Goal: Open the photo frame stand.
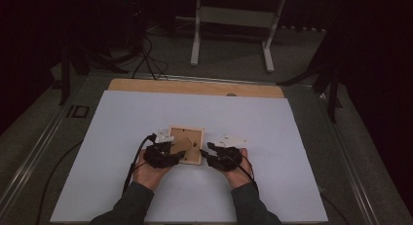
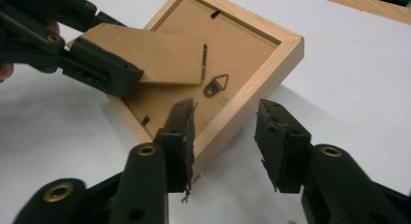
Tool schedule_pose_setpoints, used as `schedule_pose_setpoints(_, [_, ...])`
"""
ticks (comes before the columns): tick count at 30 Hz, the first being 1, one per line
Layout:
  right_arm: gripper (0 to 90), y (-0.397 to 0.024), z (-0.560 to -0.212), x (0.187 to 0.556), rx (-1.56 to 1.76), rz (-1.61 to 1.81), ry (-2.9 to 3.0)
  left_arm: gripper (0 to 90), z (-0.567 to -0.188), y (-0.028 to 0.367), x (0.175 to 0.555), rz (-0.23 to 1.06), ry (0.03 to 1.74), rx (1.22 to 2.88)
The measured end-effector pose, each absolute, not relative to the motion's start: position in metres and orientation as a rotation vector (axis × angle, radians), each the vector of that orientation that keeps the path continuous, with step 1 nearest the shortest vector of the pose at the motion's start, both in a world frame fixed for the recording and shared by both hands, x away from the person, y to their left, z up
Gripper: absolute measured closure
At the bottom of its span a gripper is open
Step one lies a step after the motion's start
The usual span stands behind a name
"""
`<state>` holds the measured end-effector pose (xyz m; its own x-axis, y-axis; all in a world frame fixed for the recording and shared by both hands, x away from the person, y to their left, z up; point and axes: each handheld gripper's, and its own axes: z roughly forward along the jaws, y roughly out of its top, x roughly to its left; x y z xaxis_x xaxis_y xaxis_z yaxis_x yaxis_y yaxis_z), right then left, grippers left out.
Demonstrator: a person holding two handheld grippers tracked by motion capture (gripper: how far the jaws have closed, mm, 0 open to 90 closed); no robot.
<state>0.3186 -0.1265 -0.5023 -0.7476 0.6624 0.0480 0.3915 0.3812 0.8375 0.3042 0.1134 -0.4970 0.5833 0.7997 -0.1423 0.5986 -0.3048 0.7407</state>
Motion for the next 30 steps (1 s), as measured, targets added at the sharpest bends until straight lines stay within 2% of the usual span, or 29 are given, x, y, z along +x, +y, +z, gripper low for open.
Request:
schedule_pose_setpoints(15, [41.4, -0.123, -0.497, 0.318, 0.908, 1.313, 2.388, 56.9, -0.503, 0.113, 0.287, 0.397, 1.075, 2.008])
schedule_pose_setpoints(30, [31.7, -0.122, -0.493, 0.321, 0.94, 1.326, 2.411, 57.2, -0.504, 0.113, 0.277, 0.44, 1.056, 2.01])
